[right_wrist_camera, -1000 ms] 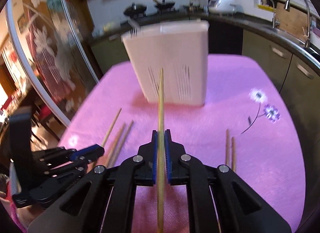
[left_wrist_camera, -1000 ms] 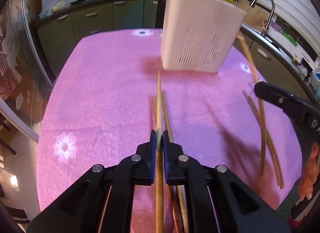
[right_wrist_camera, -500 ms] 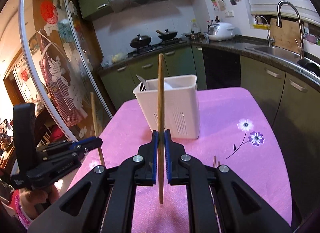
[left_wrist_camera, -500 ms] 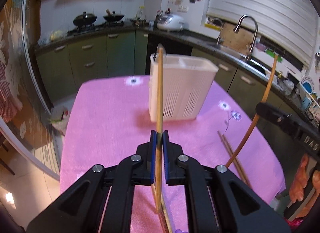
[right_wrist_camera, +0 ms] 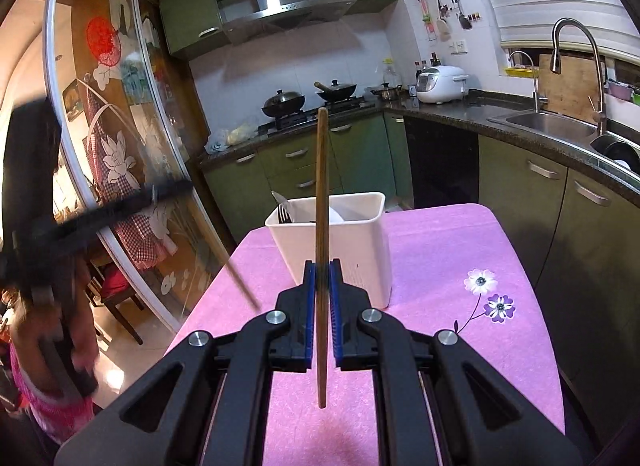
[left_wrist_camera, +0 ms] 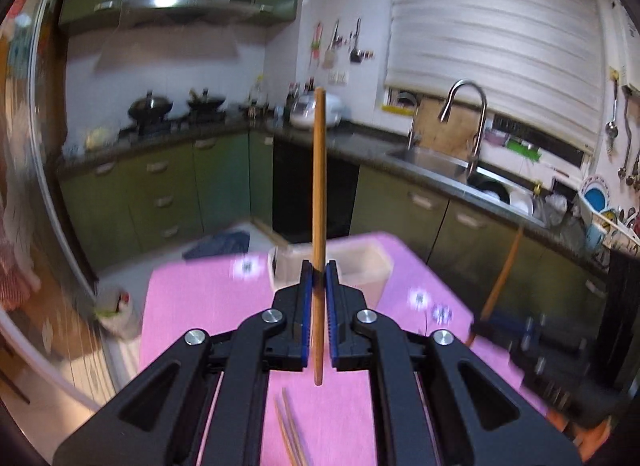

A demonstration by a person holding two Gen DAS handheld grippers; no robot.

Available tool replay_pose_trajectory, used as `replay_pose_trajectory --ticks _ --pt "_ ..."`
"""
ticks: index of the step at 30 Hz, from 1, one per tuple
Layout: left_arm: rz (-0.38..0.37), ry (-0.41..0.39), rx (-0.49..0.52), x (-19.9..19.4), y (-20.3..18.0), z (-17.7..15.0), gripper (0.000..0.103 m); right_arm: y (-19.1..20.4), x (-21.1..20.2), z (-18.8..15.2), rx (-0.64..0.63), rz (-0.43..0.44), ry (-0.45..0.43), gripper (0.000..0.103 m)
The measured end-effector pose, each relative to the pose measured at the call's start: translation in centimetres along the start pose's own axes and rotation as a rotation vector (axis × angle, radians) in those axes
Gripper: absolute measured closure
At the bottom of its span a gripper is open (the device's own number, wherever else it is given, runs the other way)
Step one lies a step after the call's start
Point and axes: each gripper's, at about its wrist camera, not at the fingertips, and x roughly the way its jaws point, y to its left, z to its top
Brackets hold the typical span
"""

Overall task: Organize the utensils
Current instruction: 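Lift both chopsticks and drop them into the caddy with both tools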

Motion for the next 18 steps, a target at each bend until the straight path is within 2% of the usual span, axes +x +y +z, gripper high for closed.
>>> replay_pose_trajectory --ticks 5,8,12,18 --pt "0.012 -0.101 0.009 1.0 -0.9 4.6 0.096 -0.6 -0.2 1.3 -0.009 -0.011 -0.015 0.096" --pt "0.029 -0.135 0.002 2.2 -1.2 6.1 0.096 -0.8 -0.4 2.5 -0.022 -0.019 -0.035 0.096" --pt "0.05 -0.134 0.007 5.0 -1.4 6.8 0.096 -0.7 -0.8 4.5 -0.045 -0.027 -0.081 0.096" --pt "0.069 -0.061 -0.013 9.2 -0.9 5.2 0.096 0.0 -1.7 8.5 -0.071 -0.039 -0.179 0.096"
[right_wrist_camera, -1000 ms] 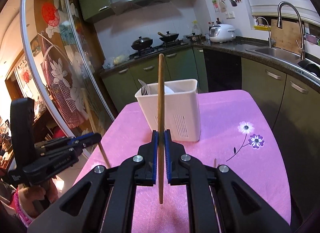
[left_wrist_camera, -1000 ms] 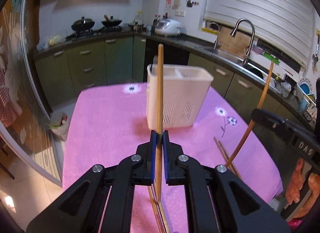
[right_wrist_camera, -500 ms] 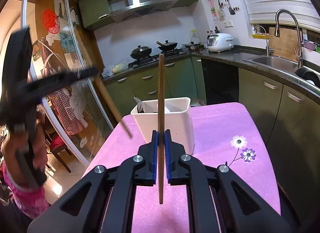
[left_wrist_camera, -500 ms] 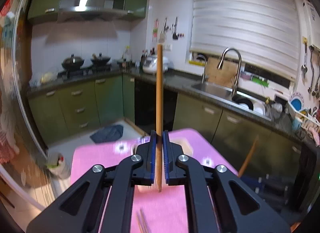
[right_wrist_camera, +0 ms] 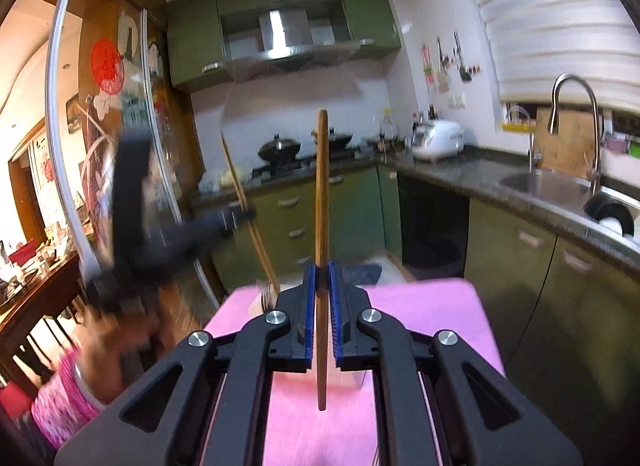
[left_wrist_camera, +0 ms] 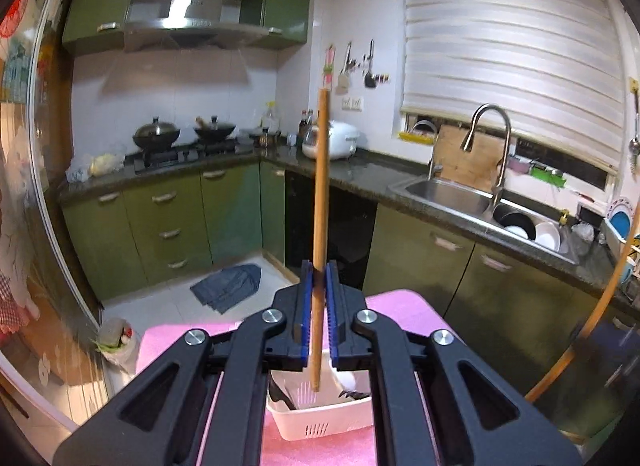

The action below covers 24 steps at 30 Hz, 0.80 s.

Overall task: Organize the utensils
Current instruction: 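Lift both chopsticks and drop them into the caddy with both tools, then return both tools to the table and close each on a wooden chopstick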

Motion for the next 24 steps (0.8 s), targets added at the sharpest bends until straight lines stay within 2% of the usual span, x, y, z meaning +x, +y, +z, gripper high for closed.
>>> replay_pose_trajectory --ticks 5,10,12,13,19,24 --pt "0.04 0.048 0.008 2.5 0.7 -2.1 0.096 0.5 1.1 4.0 -0.012 -0.023 -0.089 0.096" --pt "0.046 0.099 0.03 4.0 0.9 -4.0 0.096 0.7 5.0 6.7 -0.018 -0.055 -0.104 0.096" --pt "0.042 0.121 0.021 4.4 1.2 -4.6 0.093 0.2 7.6 7.0 -0.007 -0.065 -0.074 0.096" --pt "0.038 0.131 0.011 4.3 1.4 -4.9 0.088 -0.1 8.8 6.8 0.003 -0.061 -0.055 0.096" --pt "0.018 0.119 -0.013 1.0 2.1 -5.9 0.072 -1.3 15.2 3.2 0.021 -0.095 0.07 0.096" --pt "0.017 0.138 -0.011 -2.4 2.1 -7.5 0.059 -1.5 17.1 0.0 0.001 -0.104 0.113 0.095"
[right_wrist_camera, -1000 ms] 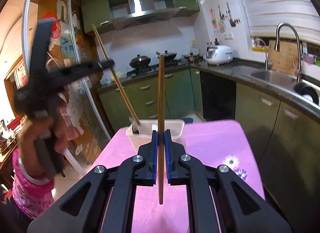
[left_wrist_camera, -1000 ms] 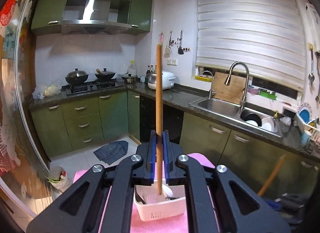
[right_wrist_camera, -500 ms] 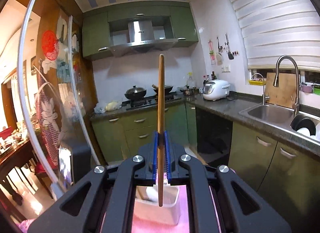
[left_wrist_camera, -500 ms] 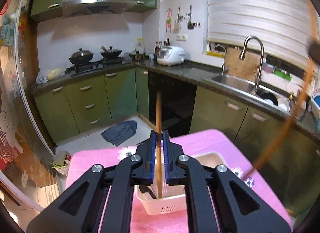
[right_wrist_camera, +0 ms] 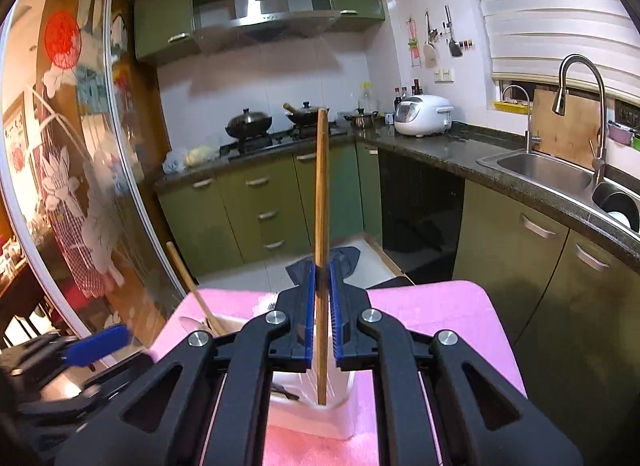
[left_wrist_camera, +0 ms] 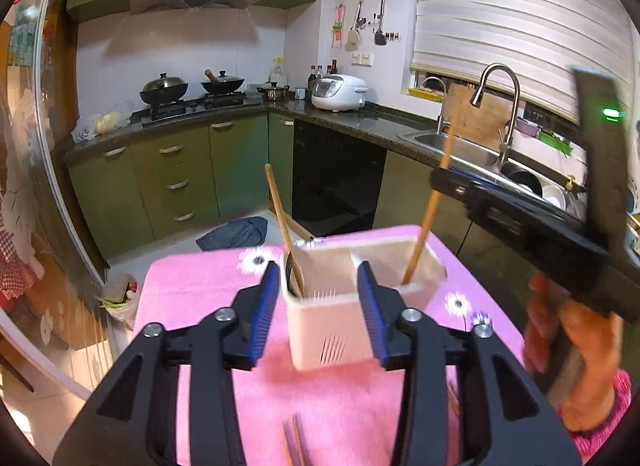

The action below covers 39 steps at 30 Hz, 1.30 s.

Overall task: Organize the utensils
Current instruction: 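Return both tools to the table and close each on a wooden chopstick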

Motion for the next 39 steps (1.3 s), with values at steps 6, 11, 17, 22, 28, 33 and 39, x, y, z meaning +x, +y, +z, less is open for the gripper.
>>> replay_pose_trajectory --ticks 6,11,17,22,28,33,39 --pt "0.016 0.063 -0.025 -2.1 0.3 -3.9 0.034 0.4 -1.7 -1.6 -0.029 -0.002 -0.015 0.074" --pt "-0.008 0.2 -0.075 -1.2 1.2 -7.9 0.029 -0.1 -6.5 -3.1 -0.027 0.021 -0.043 0.068" --pt "-0.01 0.356 -0.125 0.8 2.8 -12.5 0.026 -1.9 -12.6 -8.3 -0.009 0.028 -0.031 0.063" --pt "0.06 0.418 -0.097 2.1 3.8 -14.0 0.032 -4.8 -14.5 -12.9 0.081 0.042 0.047 0.063" --pt "0.094 0.483 -0.054 3.0 3.6 -16.0 0.04 -8.1 -14.7 -16.4 0.166 0.03 0.115 0.059" --pt "0.107 0.513 -0.04 3.6 3.3 -16.7 0.049 -9.2 -14.4 -17.3 0.196 0.029 0.15 0.059" --pt "0.128 0.519 -0.032 3.8 3.5 -16.8 0.058 -8.3 -13.9 -18.2 0.186 0.045 0.188 0.055"
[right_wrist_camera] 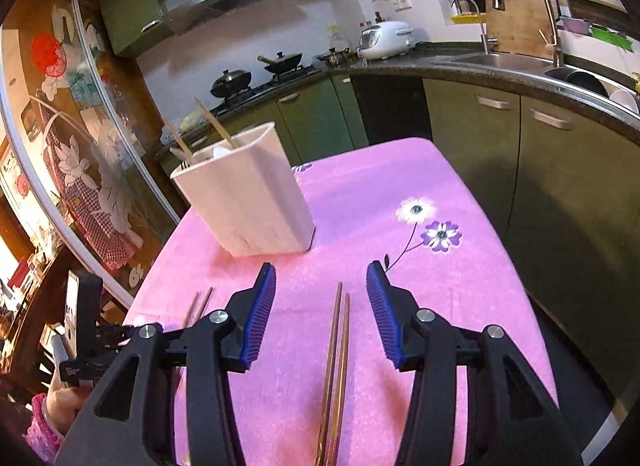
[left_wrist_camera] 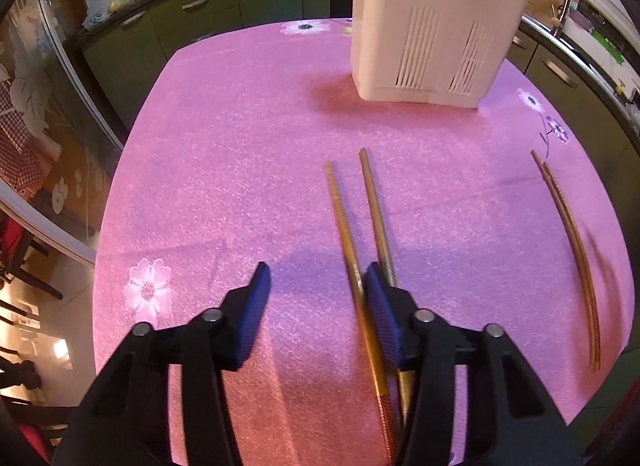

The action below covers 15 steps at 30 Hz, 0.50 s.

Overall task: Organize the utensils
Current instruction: 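Return both tools to the table and close each on a wooden chopstick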

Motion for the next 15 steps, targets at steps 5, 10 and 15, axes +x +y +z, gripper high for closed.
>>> replay_pose_trajectory --ticks 5,10,15 --pt "-0.005 -0.004 0.008 0.0 -0.2 -0.2 0.061 0.7 1.1 -0.8 -0.044 -0.023 0.058 0.055" --pt "-0.005 -0.024 0.034 -0.4 -1.0 -0.9 0.062 1.1 3.5 -3.0 -0.154 -0.136 0.149 0.06" --pt "-0.022 -0.028 0.029 -0.3 -0.8 -0.8 0.062 0.4 5.7 -5.1 -0.19 -0.194 0.233 0.063"
